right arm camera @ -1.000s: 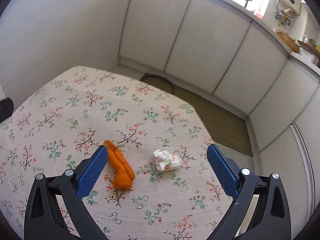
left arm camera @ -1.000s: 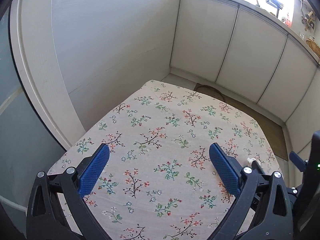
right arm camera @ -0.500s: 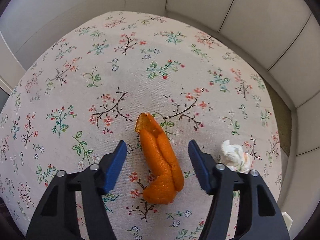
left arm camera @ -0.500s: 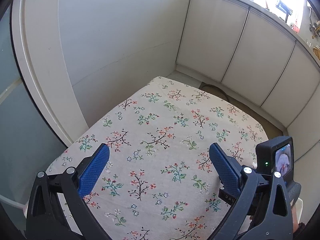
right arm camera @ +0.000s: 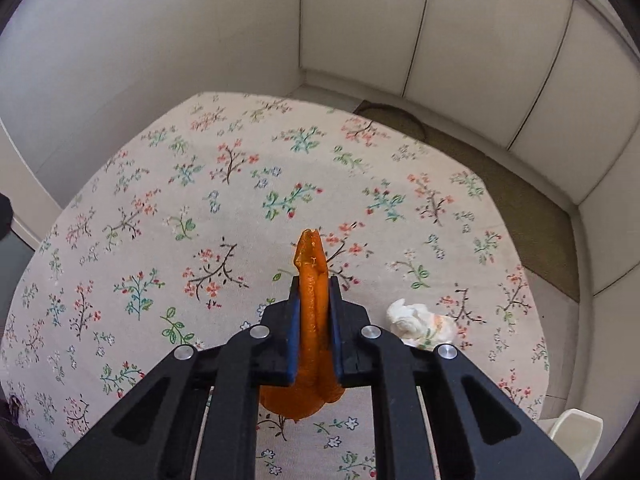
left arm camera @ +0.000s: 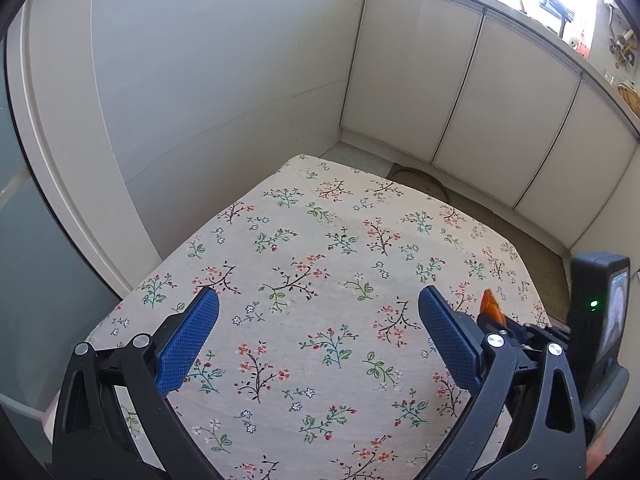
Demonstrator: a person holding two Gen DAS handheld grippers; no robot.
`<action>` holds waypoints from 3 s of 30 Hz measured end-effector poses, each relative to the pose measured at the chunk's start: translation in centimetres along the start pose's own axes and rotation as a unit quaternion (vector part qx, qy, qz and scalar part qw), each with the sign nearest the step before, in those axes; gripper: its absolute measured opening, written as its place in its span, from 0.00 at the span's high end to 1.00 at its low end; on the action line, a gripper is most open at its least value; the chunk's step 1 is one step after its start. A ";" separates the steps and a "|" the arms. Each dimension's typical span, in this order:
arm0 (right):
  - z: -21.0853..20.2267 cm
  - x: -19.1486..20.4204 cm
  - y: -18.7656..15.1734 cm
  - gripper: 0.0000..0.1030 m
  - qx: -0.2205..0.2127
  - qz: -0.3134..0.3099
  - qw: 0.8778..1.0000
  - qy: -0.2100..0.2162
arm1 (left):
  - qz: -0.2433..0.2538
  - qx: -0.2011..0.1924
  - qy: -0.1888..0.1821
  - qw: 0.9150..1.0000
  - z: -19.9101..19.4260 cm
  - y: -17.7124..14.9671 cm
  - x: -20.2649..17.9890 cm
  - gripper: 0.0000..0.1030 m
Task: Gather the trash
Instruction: 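Grasp the crumpled white tissue with the left tool while the right holds the orange peel, then carry the orange peel to the white bin and open the right tool while the left carries the tissue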
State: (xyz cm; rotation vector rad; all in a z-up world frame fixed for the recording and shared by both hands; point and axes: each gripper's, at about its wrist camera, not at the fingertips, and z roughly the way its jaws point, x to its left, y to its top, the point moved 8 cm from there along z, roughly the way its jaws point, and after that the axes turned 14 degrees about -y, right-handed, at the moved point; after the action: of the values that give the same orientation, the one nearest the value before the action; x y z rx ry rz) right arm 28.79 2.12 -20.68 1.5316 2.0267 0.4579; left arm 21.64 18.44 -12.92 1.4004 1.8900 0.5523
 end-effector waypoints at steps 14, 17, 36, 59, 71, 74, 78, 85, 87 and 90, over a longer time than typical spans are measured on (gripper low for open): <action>-9.6 -14.5 -0.9 0.88 -0.083 0.146 0.982 -0.090 | 0.072 0.013 -0.047 0.996 2.8 0.4 -9.7 0.07; -10.4 -17.7 -1.9 0.88 -0.090 0.167 0.976 -0.109 | 0.092 0.046 -0.072 0.992 5.0 -0.7 -13.4 0.07; -7.8 -26.5 -7.4 0.88 -0.041 0.216 0.969 -0.115 | 0.068 0.180 -0.027 0.981 17.9 -9.4 -20.6 0.07; -8.8 -26.2 -7.0 0.88 -0.055 0.207 0.970 -0.111 | 0.082 0.158 -0.028 0.984 16.0 -8.0 -18.9 0.55; -14.0 -27.3 -8.6 0.88 -0.097 0.218 0.959 -0.155 | 0.134 0.042 -0.105 0.985 5.0 -3.4 -23.8 0.55; -15.4 -28.4 -10.0 0.87 -0.103 0.228 0.953 -0.170 | 0.149 0.024 -0.134 0.980 2.7 -3.7 -26.0 0.55; -16.6 -30.6 -12.2 0.87 -0.099 0.247 0.945 -0.191 | 0.166 0.010 -0.171 0.971 -0.1 -4.9 -29.0 0.55; -17.8 -35.9 -16.8 0.87 -0.084 0.292 0.925 -0.227 | 0.193 0.014 -0.221 0.956 -2.9 -8.1 -34.4 0.55; -17.6 -37.4 -18.1 0.87 -0.077 0.306 0.920 -0.234 | 0.200 0.017 -0.232 0.952 -3.3 -9.2 -35.8 0.55; -17.2 -39.0 -19.6 0.85 -0.071 0.322 0.913 -0.240 | 0.211 0.020 -0.245 0.946 -3.8 -10.7 -37.8 0.55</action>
State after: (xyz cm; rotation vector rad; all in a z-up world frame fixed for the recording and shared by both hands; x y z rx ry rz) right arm 10.98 -39.87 -9.65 1.9679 1.0716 0.4050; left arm 18.01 -20.47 -7.07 1.7899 1.2188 0.3192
